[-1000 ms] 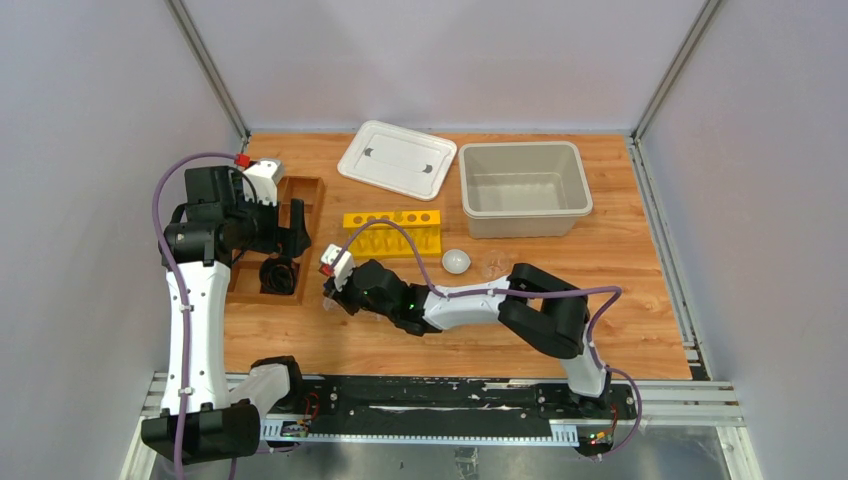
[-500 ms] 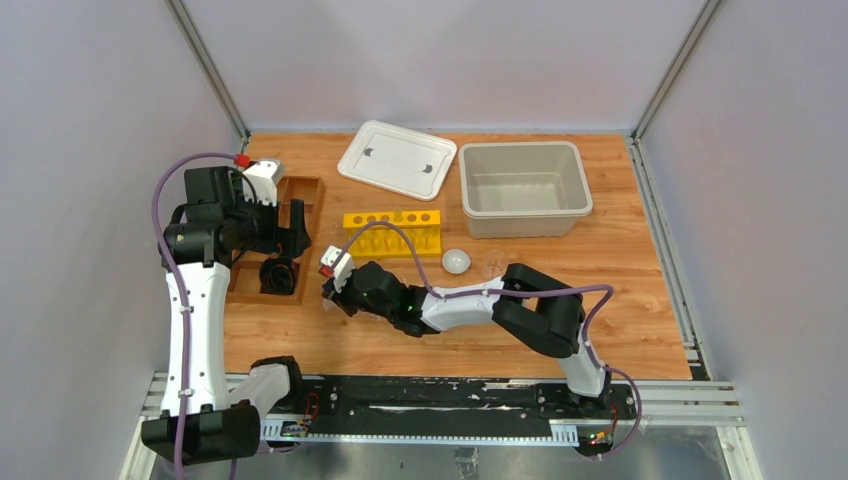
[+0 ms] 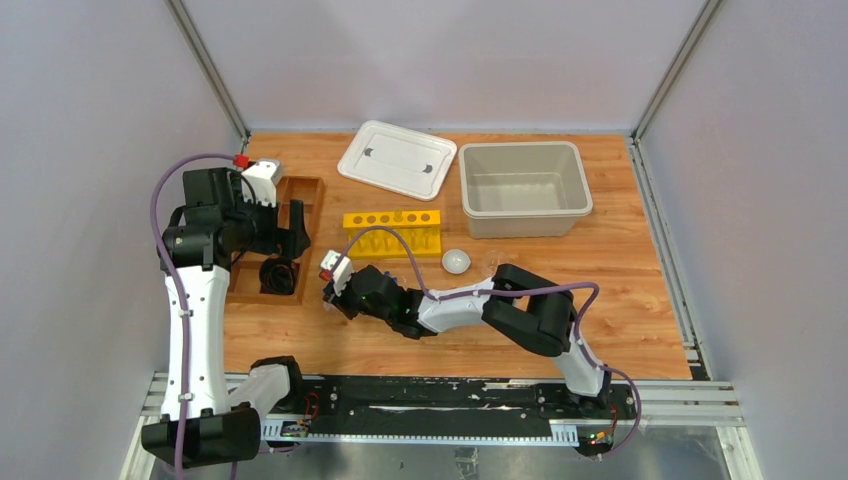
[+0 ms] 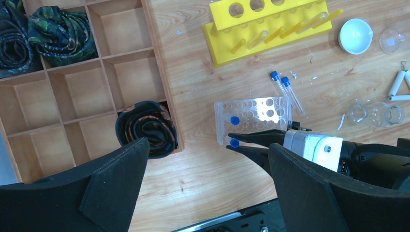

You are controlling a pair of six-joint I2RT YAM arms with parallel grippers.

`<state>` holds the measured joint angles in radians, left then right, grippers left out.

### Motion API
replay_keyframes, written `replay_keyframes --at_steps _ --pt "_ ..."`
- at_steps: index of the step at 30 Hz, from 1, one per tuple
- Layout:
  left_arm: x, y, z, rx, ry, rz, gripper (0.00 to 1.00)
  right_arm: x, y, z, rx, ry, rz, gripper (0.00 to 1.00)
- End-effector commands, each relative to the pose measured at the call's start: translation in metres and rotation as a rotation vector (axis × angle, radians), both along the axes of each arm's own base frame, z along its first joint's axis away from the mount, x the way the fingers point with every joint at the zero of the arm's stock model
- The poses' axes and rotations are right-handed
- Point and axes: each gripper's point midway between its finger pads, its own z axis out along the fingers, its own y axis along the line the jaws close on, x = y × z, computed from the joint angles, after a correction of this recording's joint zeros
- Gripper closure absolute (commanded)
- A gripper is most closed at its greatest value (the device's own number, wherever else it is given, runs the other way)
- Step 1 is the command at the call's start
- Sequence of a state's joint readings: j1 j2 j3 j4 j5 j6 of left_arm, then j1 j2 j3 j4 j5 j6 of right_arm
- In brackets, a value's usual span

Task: Organize the chemistry lab equipment

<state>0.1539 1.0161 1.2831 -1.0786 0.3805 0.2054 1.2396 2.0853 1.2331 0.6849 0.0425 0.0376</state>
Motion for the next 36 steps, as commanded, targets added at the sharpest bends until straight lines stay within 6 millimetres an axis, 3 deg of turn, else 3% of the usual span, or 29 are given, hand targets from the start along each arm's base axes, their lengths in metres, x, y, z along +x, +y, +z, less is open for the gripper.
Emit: replay_keyframes --at_steps 1,6,12,23,26,30,32,35,36 --pt "0.001 0.001 0.007 0.008 -0.033 -0.003 0.0 -0.006 0.009 0.005 0.027 -0.016 0.013 1.0" --pt "0.001 0.001 0.008 0.011 -0.037 -0.006 0.0 -0.009 0.006 -0.001 0.017 -0.006 0.019 0.98" --pt "0.001 0.002 0.008 0.017 -0.041 -0.004 0.0 -0.011 0.001 -0.001 0.009 0.007 0.02 0.74" --pt "0.0 0.002 0.013 0.018 -0.056 -0.001 0.0 -0.026 -0.014 0.035 0.016 0.03 0.019 0.53" --pt "-0.001 0.001 0.015 0.013 -0.062 -0.001 0.0 -0.029 -0.029 0.049 0.004 0.068 -0.014 0.53" --pt "-0.002 0.001 0.017 0.015 -0.071 -0.001 0.0 -0.018 -0.064 0.062 -0.063 0.117 -0.149 0.52" --pt "-0.002 0.001 0.018 0.016 -0.075 -0.002 0.0 -0.008 -0.086 0.065 -0.101 0.154 -0.228 0.4" --pt "-0.003 0.0 0.02 0.014 -0.081 -0.004 0.0 0.017 -0.121 0.061 -0.145 0.262 -0.394 0.11" --pt "-0.003 0.0 0.021 0.013 -0.085 -0.003 0.0 0.023 -0.133 0.053 -0.174 0.311 -0.433 0.08"
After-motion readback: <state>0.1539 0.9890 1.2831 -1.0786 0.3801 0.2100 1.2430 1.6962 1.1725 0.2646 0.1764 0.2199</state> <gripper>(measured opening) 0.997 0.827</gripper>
